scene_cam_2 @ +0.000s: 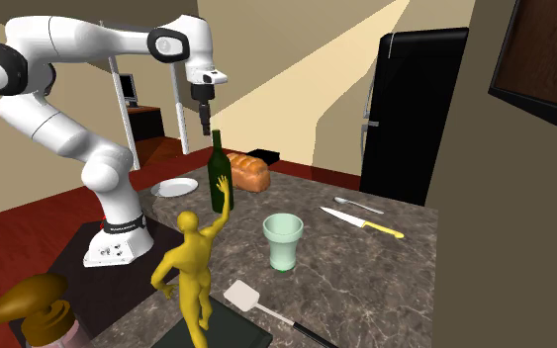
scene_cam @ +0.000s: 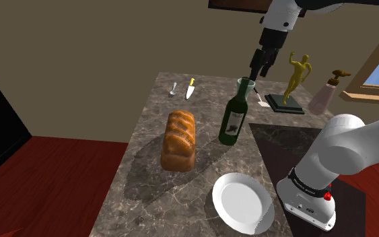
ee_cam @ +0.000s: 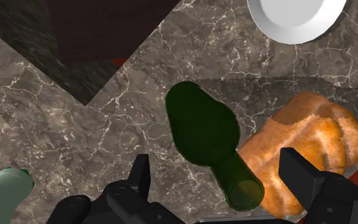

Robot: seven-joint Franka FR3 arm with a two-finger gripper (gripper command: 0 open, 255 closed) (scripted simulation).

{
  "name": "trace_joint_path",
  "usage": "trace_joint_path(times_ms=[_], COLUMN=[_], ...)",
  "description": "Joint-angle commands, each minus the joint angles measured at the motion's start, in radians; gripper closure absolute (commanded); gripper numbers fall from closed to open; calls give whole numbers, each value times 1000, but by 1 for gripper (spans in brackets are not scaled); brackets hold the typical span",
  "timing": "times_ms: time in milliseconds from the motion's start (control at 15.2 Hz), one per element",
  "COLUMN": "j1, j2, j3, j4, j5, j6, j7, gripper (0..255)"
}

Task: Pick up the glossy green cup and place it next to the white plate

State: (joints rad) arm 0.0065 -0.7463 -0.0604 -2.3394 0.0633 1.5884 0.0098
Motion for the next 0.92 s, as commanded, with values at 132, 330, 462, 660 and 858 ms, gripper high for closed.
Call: trace_joint_path(times_ms=[132,330,462,660,858], j1=[-14,-33,-49,-67,-78], j2=[31,87,129,201,282], j3=[-39,-96,-131,-185,-241], j4=[-2,4,13,37,70], j5=[-23,-52,-66,-81,-89], j6=[30,75,105,150,192], j7=[-43,-106,-151,-216,-280], gripper=[0,0,0,0,0])
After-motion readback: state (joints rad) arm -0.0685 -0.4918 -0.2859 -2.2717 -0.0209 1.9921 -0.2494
